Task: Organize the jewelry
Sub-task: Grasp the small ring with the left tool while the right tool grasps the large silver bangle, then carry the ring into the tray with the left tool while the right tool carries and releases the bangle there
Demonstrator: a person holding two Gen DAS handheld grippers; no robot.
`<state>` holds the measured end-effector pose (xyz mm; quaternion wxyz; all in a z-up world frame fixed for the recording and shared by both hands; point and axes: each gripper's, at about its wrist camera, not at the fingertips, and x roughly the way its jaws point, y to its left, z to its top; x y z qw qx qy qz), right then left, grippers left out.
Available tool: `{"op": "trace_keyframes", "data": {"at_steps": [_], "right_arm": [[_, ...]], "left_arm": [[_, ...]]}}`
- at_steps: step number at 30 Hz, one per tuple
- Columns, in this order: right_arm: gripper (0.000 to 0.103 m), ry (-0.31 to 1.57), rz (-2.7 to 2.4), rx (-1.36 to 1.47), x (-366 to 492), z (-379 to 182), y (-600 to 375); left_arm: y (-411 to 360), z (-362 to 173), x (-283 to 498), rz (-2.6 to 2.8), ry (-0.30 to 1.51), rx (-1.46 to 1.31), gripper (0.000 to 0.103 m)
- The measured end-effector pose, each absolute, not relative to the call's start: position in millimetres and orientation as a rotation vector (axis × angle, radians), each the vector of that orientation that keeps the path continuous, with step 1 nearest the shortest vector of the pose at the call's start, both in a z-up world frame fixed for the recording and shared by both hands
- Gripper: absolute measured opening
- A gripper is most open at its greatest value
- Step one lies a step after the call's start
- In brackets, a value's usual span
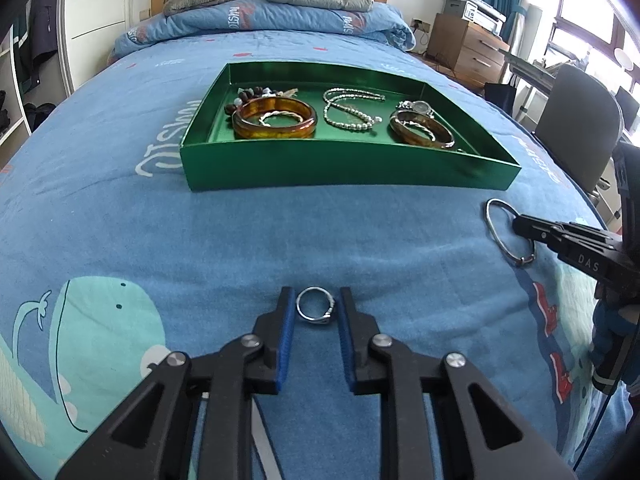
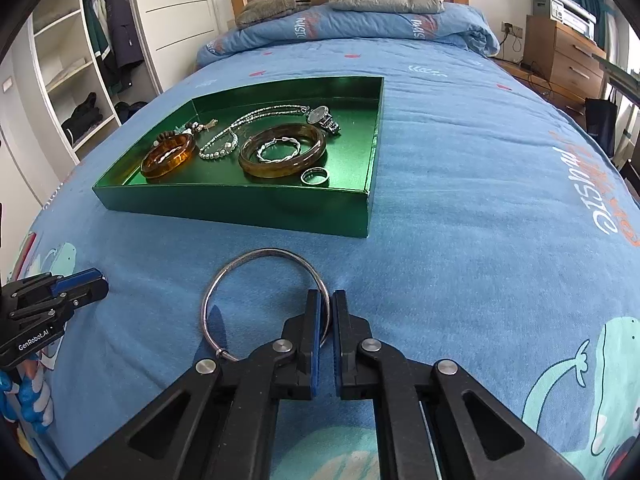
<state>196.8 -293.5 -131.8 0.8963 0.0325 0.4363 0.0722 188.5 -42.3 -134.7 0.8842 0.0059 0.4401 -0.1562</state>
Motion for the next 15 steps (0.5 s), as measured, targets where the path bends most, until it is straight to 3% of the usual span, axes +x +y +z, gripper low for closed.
{"op": "trace_keyframes", "data": {"at_steps": [15], "right_arm": [[0.005, 0.869, 0.148, 0.068, 185, -127, -287]], "left_arm": [[-44, -131, 184, -0.311, 0.906, 0.028, 0.019]]}}
